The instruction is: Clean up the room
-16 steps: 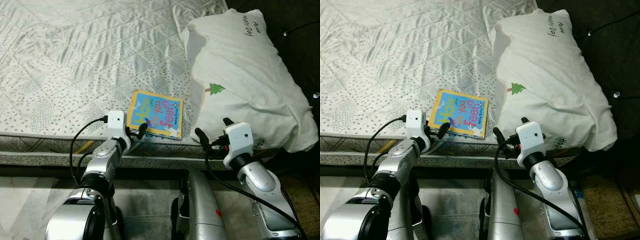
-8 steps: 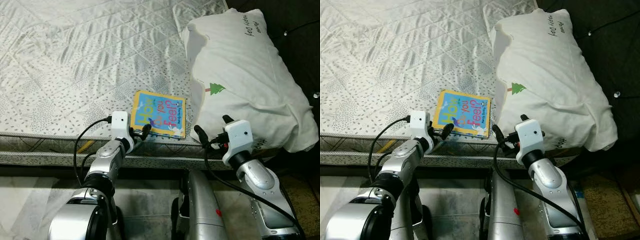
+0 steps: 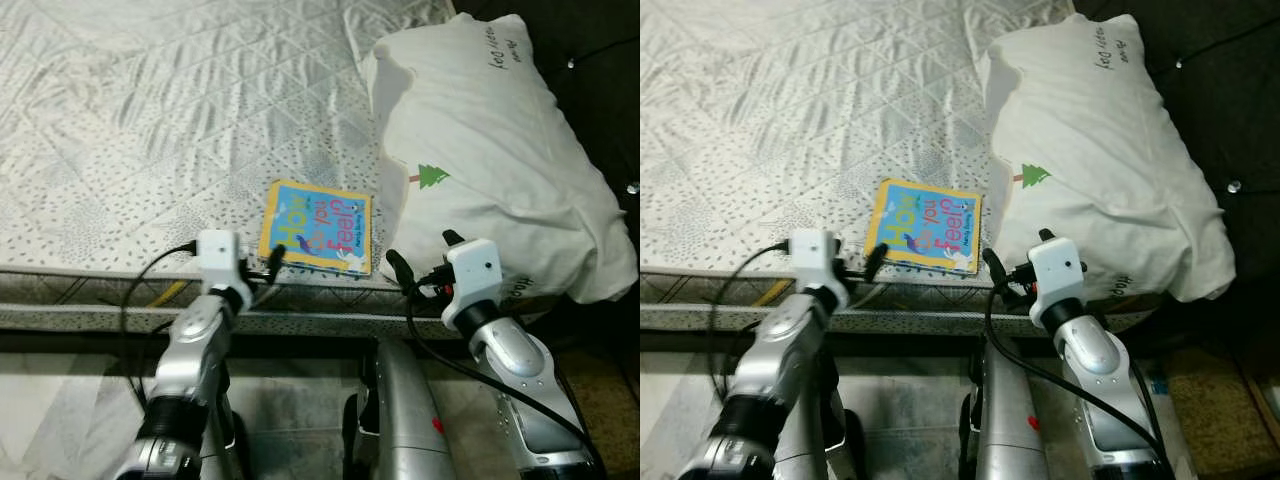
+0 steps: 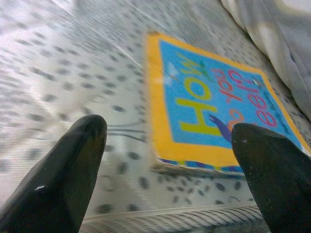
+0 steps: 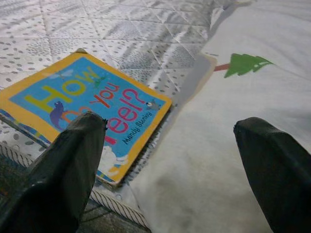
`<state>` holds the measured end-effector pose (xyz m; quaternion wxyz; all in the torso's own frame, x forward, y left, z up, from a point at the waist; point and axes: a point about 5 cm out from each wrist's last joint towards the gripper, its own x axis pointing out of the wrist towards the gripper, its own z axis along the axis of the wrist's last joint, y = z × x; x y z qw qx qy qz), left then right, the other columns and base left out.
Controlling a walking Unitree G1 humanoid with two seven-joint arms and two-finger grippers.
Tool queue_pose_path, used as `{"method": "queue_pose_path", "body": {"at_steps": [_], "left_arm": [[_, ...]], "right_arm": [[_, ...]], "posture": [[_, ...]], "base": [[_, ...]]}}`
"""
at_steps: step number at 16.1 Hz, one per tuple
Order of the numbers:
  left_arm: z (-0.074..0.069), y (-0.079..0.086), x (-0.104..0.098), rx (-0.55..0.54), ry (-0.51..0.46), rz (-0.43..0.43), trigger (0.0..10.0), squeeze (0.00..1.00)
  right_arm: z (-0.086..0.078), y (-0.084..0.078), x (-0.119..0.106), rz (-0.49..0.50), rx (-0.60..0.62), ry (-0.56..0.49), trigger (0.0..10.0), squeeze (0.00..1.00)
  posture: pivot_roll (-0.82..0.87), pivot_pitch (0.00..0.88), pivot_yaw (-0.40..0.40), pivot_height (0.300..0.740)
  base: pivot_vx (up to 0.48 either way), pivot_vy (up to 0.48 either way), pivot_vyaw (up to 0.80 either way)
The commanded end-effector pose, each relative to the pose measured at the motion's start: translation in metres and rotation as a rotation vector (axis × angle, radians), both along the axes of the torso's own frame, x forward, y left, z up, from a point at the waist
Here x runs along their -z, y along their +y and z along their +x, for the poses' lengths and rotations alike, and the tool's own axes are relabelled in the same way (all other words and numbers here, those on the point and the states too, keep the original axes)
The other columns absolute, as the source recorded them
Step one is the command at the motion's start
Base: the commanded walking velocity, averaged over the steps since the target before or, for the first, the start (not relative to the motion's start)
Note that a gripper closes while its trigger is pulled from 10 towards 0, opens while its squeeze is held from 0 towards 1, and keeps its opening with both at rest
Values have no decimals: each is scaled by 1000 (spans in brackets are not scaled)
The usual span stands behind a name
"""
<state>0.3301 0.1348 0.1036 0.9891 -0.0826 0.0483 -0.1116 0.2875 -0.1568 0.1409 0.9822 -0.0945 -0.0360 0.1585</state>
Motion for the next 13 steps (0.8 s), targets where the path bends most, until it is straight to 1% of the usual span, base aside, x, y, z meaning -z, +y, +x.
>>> {"method": "queue_pose_path", "body": {"at_steps": [1, 2, 3, 4, 5, 6, 7, 8, 10, 11, 12, 13], "left_arm": [[-6, 2, -6, -28, -32, 7, 10000, 0], [-12, 7, -13, -72, -76, 3, 10000, 0], [-19, 12, -22, -113, -136, 22, 10000, 0], [-25, 19, -27, -157, -178, 78, 10000, 0], [-30, 24, -28, -179, -192, 114, 10000, 0], [-35, 28, -28, -180, -199, 145, 10000, 0], [-43, 31, -25, -148, -205, 192, 10000, 0], [-49, 31, -24, -136, -208, 205, 10000, 0], [-57, 32, -26, -182, -211, 220, 10000, 0], [-61, 31, -25, -191, -217, 206, 10000, 0], [-63, 28, -25, -183, -221, 179, 10000, 0], [-68, 25, -29, -210, -216, 154, 10000, 0]], "right_arm": [[0, -2, 4, 4, 10, 13, 10000, 0], [3, 1, 4, 23, 12, 12, 10000, 0], [8, 3, 3, 57, 32, 16, 10000, 0], [14, 6, 1, 103, 54, 25, 10000, 0], [17, 8, 0, 137, 61, 31, 10000, 0], [20, 10, -2, 165, 63, 34, 10000, 0], [25, 13, -4, 206, 73, 39, 10000, 0], [29, 17, -6, 232, 79, 35, 10000, 0], [33, 24, -12, 296, 81, 23, 10000, 0], [36, 26, -17, 377, 93, 21, 10000, 0], [38, 25, -18, 406, 106, 22, 10000, 0], [40, 27, -18, 400, 104, 11, 10000, 0]], "posture": [[-28, 227, -70, 532], [-6, 214, -68, 532], [6, 206, -66, 532], [20, 194, -63, 532], [32, 186, -62, 532], [51, 173, -58, 532], [69, 162, -56, 532], [80, 149, -52, 532], [88, 126, -45, 532], [90, 110, -39, 532], [90, 110, -39, 532], [88, 87, -26, 546]], "base": [[0, 0, 0], [0, 0, 0], [0, 0, 0], [0, 0, 0], [0, 0, 0], [0, 0, 0], [0, 0, 0], [0, 0, 0], [0, 0, 0], [0, 0, 0], [0, 0, 0], [0, 0, 0]]}}
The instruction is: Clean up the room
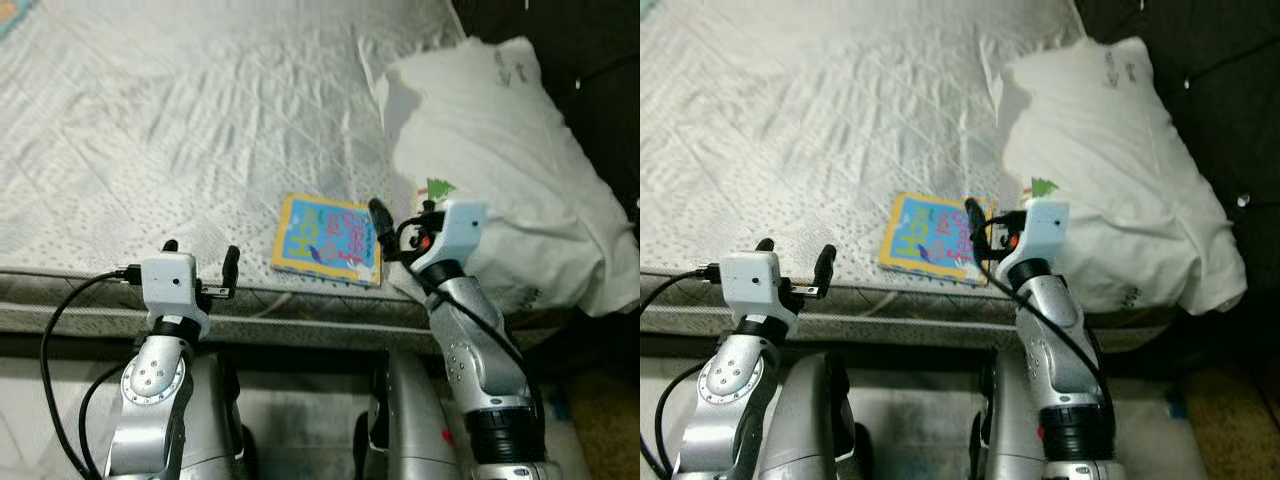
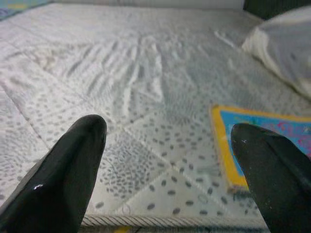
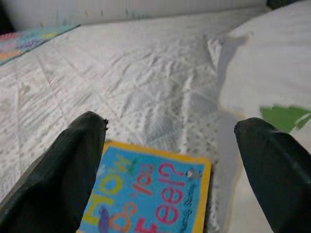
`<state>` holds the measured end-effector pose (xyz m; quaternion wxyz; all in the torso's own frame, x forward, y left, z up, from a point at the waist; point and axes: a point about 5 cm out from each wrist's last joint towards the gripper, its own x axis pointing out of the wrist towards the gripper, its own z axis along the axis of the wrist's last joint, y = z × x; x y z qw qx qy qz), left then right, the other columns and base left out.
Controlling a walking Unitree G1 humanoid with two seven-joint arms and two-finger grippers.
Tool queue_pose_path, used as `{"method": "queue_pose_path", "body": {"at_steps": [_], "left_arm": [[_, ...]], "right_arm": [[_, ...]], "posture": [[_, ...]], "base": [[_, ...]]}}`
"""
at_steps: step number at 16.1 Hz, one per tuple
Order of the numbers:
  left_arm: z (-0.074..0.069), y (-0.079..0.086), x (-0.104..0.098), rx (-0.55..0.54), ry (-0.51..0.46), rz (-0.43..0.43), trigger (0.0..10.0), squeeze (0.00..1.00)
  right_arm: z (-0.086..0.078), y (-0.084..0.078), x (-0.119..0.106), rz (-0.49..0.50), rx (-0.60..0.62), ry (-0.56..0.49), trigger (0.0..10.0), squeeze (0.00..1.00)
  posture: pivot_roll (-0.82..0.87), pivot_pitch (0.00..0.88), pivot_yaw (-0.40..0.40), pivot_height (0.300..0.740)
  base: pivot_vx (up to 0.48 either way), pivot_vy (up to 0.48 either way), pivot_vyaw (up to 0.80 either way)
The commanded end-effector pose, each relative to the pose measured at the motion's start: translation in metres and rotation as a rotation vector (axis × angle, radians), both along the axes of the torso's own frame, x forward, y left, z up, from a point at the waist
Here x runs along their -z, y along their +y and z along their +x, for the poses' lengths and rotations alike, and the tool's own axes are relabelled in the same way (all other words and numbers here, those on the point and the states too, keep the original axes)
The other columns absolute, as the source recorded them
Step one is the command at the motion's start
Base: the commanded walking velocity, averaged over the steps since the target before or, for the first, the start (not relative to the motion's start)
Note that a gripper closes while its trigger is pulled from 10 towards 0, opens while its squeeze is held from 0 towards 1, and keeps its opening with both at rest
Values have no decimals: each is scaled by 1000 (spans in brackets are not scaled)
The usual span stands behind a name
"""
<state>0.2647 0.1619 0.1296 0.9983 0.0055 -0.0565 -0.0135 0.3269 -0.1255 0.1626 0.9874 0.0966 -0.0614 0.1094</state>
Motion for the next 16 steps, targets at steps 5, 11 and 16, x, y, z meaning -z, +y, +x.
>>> {"method": "queue_pose_path", "body": {"at_steps": [5, 11, 16], "left_arm": [[-8, 2, -8, -70, 0, -52, 10000, 0], [-12, -4, -3, -65, 30, -81, 10000, 0], [-9, -9, -1, -35, 53, -87, 10000, 0]], "right_arm": [[3, -6, 4, 19, 47, 12, 10000, 0], [3, -12, 10, 15, 86, 36, 10000, 0], [4, -19, 8, 1, 122, 27, 10000, 0]], "posture": [[104, 95, -20, 594], [94, 111, -35, 675], [78, 132, -23, 732]], "base": [[0, 0, 0], [0, 0, 0], [0, 0, 0]]}}
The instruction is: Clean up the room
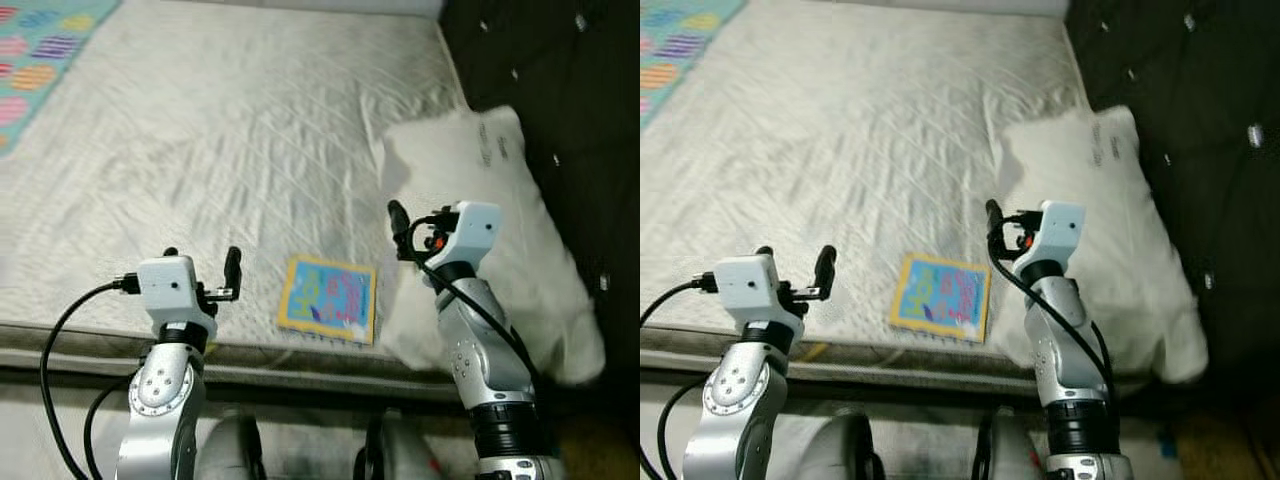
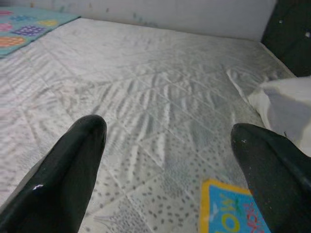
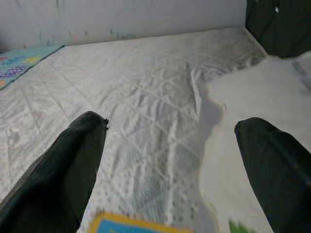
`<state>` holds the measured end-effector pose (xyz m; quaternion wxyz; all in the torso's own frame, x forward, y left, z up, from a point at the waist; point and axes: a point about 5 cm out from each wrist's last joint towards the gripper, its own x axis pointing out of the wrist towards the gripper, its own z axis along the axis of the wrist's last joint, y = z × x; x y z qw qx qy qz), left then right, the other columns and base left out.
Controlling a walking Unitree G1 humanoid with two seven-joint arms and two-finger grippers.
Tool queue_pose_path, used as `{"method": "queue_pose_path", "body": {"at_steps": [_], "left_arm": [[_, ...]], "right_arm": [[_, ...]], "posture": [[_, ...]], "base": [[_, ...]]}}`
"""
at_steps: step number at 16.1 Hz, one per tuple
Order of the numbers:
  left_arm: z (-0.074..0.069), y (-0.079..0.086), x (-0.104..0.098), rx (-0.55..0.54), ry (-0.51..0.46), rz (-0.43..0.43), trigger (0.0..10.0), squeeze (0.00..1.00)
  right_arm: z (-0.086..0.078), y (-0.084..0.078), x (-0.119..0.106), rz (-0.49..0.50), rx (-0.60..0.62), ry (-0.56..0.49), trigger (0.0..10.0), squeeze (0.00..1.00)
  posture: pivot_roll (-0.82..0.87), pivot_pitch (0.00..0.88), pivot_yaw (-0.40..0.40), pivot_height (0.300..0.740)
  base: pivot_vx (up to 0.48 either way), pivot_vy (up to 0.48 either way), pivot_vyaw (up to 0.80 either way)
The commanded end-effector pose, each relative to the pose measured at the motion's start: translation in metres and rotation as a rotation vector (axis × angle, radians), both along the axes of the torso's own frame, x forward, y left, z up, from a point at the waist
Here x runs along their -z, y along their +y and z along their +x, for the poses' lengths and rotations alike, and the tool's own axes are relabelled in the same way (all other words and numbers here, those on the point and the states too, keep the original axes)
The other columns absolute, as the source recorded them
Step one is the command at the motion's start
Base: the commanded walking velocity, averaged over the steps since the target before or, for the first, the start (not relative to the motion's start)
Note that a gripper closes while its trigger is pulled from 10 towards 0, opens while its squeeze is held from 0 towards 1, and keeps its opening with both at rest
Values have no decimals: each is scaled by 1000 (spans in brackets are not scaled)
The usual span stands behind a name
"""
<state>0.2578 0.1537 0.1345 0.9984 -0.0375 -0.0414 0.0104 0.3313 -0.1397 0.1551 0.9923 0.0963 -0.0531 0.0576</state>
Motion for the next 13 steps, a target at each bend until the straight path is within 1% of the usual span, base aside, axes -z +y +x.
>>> {"method": "queue_pose_path", "body": {"at_steps": [1, 13], "left_arm": [[-2, -1, 3, 9, 22, 1, 10000, 0], [-2, -1, 3, 9, 22, 1, 10000, 0]], "right_arm": [[0, -4, 0, -2, 20, 0, 10000, 0], [0, -4, 0, -2, 20, 0, 10000, 0]], "posture": [[78, 132, -23, 732], [78, 132, -23, 732]], "base": [[0, 0, 0], [0, 0, 0]]}}
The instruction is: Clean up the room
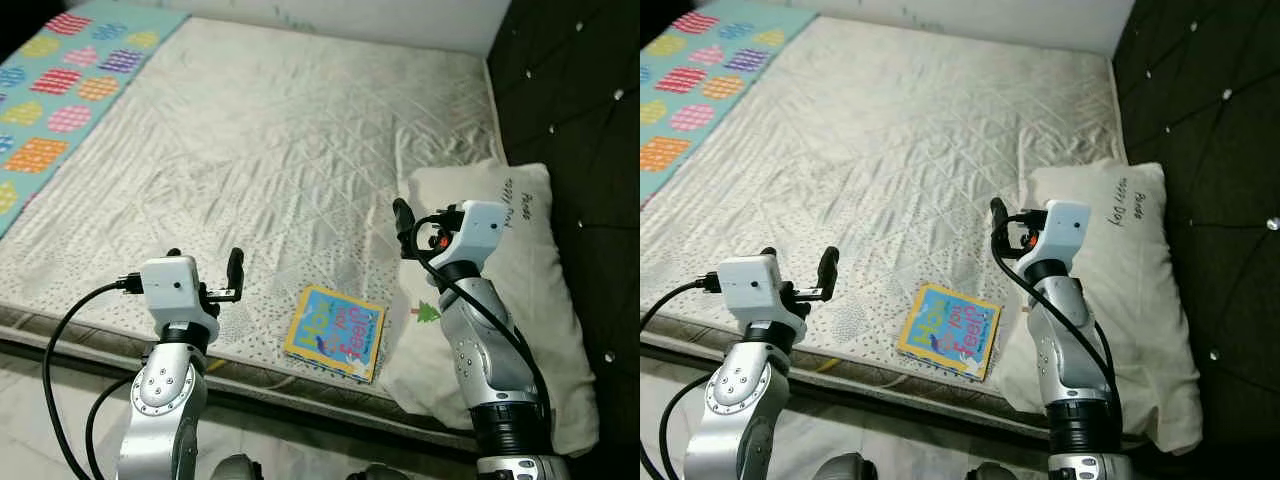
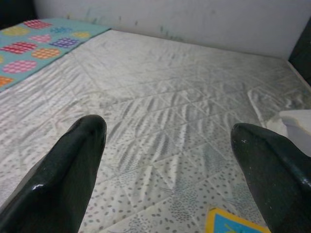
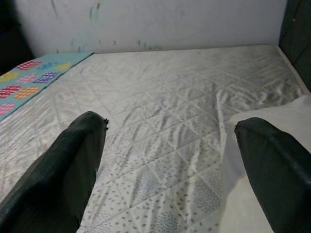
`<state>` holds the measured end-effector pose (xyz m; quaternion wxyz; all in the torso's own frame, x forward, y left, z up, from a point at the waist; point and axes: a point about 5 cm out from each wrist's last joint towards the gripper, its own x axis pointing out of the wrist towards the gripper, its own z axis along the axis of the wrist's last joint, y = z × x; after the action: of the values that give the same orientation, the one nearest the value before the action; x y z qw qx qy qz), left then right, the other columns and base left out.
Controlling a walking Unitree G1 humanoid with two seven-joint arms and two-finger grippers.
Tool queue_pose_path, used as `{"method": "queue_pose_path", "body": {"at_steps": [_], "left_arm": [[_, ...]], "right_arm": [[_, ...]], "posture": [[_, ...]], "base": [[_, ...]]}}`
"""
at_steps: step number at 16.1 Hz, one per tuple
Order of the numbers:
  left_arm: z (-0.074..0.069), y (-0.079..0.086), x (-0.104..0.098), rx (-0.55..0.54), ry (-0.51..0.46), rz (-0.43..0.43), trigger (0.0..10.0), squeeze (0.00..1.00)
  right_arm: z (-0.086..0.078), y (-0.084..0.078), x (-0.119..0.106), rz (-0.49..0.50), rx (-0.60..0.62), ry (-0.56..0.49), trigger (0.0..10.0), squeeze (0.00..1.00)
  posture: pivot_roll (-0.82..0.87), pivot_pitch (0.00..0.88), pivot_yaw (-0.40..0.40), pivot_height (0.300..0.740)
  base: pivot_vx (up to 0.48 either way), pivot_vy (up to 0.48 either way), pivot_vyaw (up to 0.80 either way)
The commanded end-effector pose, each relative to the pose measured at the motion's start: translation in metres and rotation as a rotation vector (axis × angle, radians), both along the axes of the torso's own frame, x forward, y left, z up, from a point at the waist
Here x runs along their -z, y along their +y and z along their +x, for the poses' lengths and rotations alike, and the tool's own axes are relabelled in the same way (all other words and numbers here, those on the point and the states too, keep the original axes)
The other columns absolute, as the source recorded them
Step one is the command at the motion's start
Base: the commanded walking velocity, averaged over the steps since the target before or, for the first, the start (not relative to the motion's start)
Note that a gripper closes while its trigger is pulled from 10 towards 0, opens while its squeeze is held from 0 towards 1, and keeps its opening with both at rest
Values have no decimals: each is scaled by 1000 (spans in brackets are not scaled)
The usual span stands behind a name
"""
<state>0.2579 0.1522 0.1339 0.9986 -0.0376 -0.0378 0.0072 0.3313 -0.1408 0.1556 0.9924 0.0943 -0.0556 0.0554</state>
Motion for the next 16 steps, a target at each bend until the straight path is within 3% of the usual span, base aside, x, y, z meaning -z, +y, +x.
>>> {"method": "queue_pose_path", "body": {"at_steps": [1, 3, 4, 6, 16], "left_arm": [[-2, 0, 3, 2, 15, 1, 10000, 0], [-2, 0, 3, 2, 15, 1, 10000, 0], [-3, 14, 5, -6, 39, 1, 10000, 0], [-4, 18, 6, -6, 47, -1, 10000, 0], [-2, 16, 6, -7, 46, -24, 10000, 0]], "right_arm": [[0, -3, 1, 1, 15, 5, 10000, 0], [0, -3, 1, 1, 15, 5, 10000, 0], [-16, -14, 16, -47, 21, 45, 10000, 0], [-22, -17, 21, -67, 14, 61, 10000, 0], [-23, -18, 25, -89, 6, 84, 10000, 0]], "posture": [[78, 132, -23, 732], [78, 132, -23, 732], [75, 150, -22, 737], [75, 148, -24, 737], [70, 150, -29, 737]], "base": [[0, 0, 0], [0, 0, 0], [0, 382, -800], [0, 384, -703], [0, 405, -83]]}}
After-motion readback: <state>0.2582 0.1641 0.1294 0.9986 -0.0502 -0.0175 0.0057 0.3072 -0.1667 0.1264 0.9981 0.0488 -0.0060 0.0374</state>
